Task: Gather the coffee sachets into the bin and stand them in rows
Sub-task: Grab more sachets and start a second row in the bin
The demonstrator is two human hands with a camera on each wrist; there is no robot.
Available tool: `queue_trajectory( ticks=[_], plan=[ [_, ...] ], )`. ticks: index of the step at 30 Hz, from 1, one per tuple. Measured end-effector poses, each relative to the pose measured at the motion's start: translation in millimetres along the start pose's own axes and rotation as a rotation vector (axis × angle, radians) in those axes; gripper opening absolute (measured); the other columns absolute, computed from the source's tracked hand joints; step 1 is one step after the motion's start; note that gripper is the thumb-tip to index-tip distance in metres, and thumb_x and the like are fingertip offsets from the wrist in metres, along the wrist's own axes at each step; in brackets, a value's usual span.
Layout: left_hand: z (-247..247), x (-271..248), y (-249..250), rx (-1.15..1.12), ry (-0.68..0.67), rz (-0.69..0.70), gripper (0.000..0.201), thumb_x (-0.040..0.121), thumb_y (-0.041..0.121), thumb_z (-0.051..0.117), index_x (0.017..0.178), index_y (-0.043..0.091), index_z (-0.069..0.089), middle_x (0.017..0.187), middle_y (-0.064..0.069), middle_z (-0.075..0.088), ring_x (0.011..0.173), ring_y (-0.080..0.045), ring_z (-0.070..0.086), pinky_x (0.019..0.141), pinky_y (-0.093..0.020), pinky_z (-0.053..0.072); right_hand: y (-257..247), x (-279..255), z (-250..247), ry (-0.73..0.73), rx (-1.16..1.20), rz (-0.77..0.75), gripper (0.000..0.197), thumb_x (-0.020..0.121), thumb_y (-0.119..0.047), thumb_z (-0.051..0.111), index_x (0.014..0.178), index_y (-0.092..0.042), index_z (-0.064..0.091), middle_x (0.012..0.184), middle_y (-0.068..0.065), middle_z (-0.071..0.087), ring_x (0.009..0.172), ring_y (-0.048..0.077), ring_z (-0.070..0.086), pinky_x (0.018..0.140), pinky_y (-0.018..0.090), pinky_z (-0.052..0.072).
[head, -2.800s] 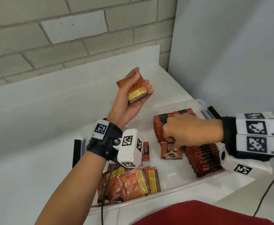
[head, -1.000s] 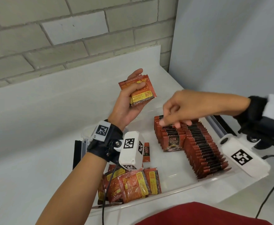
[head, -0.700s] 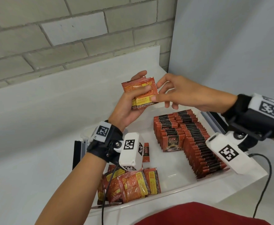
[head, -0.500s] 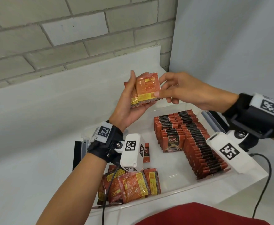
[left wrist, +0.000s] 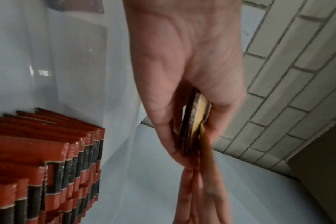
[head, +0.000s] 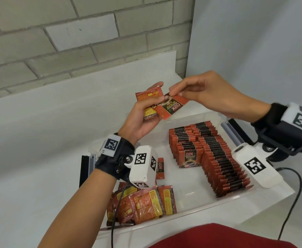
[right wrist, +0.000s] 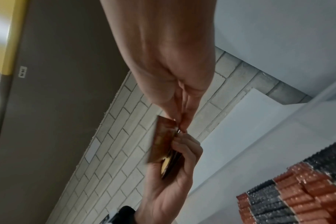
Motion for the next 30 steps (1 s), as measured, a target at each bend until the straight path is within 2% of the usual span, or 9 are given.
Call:
queue_trajectory(
  ticks=[2,5,8,13,18,22,26,28,30],
  plan=[
    [-0.8,1.5,1.5,-0.009,0.015,0.031,0.04,0.081,-0.003,0.059,0.116,0.016,0.061,0.102,-0.011,0.067,0.101,-0.026,0.066,0.1,-0.041,0.046,3.7,0.3,-3.4,0.053,0.052,0.048,0.019,0.095,-0.007,0.055,0.107,-0.016,0.068,0.106,-0.004,0.07,0.096,0.004,0.068,0.079,0.014,0.053],
    [-2.0,2.6,5.2,-0.046,0.025,0.084,0.042,0.083,-0.005,0.058,0.119,0.017,0.058,0.098,-0.009,0.065,0.094,-0.021,0.068,0.094,-0.037,0.05,10.6,-4.0,-1.3,0.091,0.225,0.179,0.018,0.097,-0.023,0.054,0.109,-0.013,0.063,0.105,0.004,0.071,0.092,0.011,0.07,0.082,0.02,0.056],
    [-1.8,2.0,8.2,-0.028,0.008,0.125,0.041,0.087,-0.005,0.055,0.121,0.018,0.054,0.096,-0.007,0.067,0.092,-0.02,0.068,0.086,-0.032,0.054,14.7,-13.6,12.5,-0.012,0.266,0.25,0.036,0.088,-0.037,0.063,0.11,-0.008,0.062,0.096,0.004,0.075,0.088,0.014,0.072,0.082,0.024,0.057],
    [1.4,0.9,8.1,0.003,-0.017,0.135,0.041,0.086,-0.003,0.056,0.121,0.019,0.053,0.097,-0.007,0.066,0.096,-0.022,0.066,0.087,-0.032,0.052,20.9,-20.0,26.0,-0.022,0.357,0.29,0.023,0.083,-0.019,0.07,0.105,-0.013,0.065,0.091,0.008,0.075,0.087,0.02,0.072,0.08,0.026,0.058],
    [1.7,1.1,7.2,-0.009,-0.041,0.122,0.035,0.091,-0.002,0.05,0.12,0.019,0.054,0.102,-0.008,0.068,0.099,-0.023,0.066,0.091,-0.035,0.051,26.8,-18.9,24.8,0.02,0.415,0.309,0.034,0.086,-0.011,0.067,0.12,-0.006,0.059,0.095,0.016,0.073,0.087,0.024,0.072,0.08,0.029,0.059],
    [-1.2,2.0,7.0,-0.092,0.013,0.085,0.028,0.089,0.006,0.057,0.114,0.018,0.059,0.092,-0.007,0.064,0.086,-0.018,0.065,0.079,-0.032,0.055,24.5,-22.6,14.0,0.015,0.297,0.256,0.032,0.086,-0.014,0.068,0.118,-0.013,0.064,0.089,0.012,0.074,0.075,0.017,0.071,0.068,0.021,0.058],
    [-6.3,2.3,6.8,-0.147,0.076,0.077,0.024,0.083,0.008,0.064,0.106,0.016,0.065,0.08,-0.008,0.06,0.07,-0.017,0.061,0.069,-0.03,0.054,21.0,-38.3,21.3,-0.3,-0.033,0.192,0.003,0.083,-0.018,0.072,0.083,-0.02,0.07,0.074,0.005,0.071,0.065,0.012,0.066,0.065,0.018,0.055],
    [-6.2,2.0,5.8,-0.149,0.084,0.074,0.024,0.088,0.007,0.059,0.11,0.016,0.061,0.081,-0.008,0.059,0.07,-0.019,0.059,0.071,-0.03,0.053,25.1,-44.9,31.4,-0.457,-0.291,0.161,0.004,0.082,-0.022,0.074,0.08,-0.023,0.071,0.071,0.001,0.072,0.063,0.011,0.066,0.066,0.018,0.053],
    [-4.5,1.1,5.9,-0.139,0.084,0.074,0.023,0.09,0.007,0.057,0.111,0.016,0.06,0.082,-0.008,0.058,0.07,-0.019,0.058,0.071,-0.03,0.053,29.2,-48.7,41.2,-0.548,-0.523,0.131,0.009,0.082,-0.027,0.075,0.078,-0.021,0.069,0.07,-0.002,0.071,0.064,0.011,0.067,0.061,0.009,0.045]
  ],
)
Point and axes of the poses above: each hand's wrist, its own x-axis towards the middle knuckle, its own z-axis out of the palm, y = z × x, the point moved 6 cm from there along x, towards the middle knuckle
